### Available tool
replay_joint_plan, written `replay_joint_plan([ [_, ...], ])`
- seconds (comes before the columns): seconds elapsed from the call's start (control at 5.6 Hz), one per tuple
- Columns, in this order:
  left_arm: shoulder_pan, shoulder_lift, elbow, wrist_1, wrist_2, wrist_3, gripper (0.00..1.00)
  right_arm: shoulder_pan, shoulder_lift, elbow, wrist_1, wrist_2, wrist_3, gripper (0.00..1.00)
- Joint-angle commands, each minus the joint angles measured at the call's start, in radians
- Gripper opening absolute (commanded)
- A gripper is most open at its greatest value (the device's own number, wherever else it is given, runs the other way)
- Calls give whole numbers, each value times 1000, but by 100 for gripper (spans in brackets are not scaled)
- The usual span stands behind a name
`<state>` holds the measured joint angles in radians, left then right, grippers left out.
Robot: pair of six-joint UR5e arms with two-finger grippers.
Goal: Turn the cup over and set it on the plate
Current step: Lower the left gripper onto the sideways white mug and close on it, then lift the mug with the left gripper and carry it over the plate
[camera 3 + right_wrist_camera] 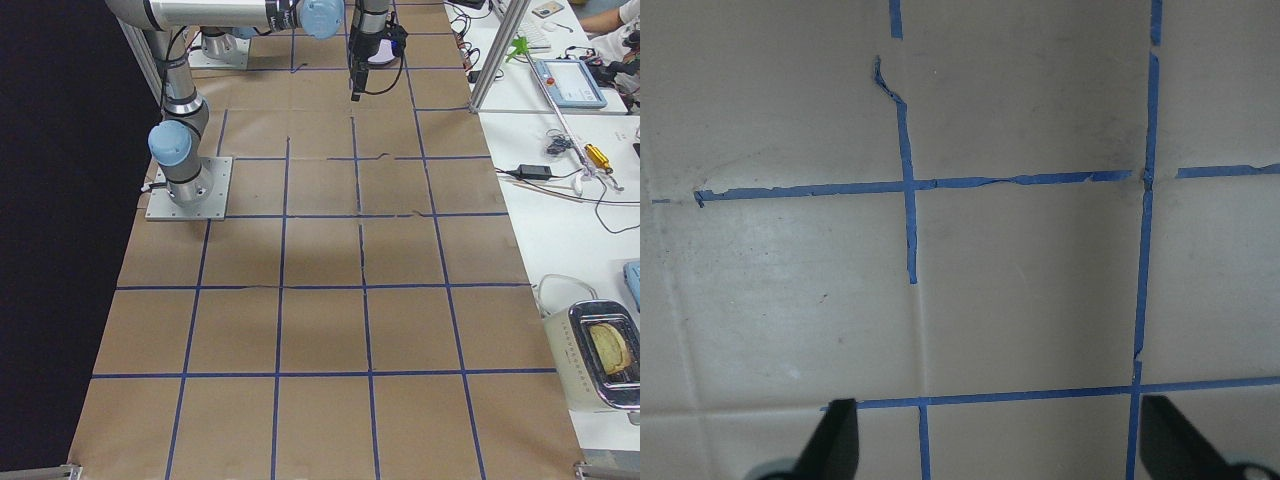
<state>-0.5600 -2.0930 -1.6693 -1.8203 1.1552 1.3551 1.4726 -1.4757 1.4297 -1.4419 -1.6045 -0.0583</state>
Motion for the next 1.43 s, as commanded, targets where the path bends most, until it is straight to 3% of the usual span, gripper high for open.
replay_joint_plan([
  [0.0,5,-7,-44,-60,-3,-5,97,0,0,0,0,0,0,100],
  [0.18,11,-2,-41,-139,-3,-10,83,0,0,0,0,0,0,100],
  [0.54,14,-1,-18,-140,1,-11,10,0,0,0,0,0,0,100],
  [0.71,15,16,-17,-139,-6,-11,0,0,0,0,0,0,0,100],
  [0.89,14,22,-12,-139,-43,-14,0,0,0,0,0,0,0,100],
  [1.25,-14,134,19,-133,-52,-161,0,0,0,0,0,0,0,100],
])
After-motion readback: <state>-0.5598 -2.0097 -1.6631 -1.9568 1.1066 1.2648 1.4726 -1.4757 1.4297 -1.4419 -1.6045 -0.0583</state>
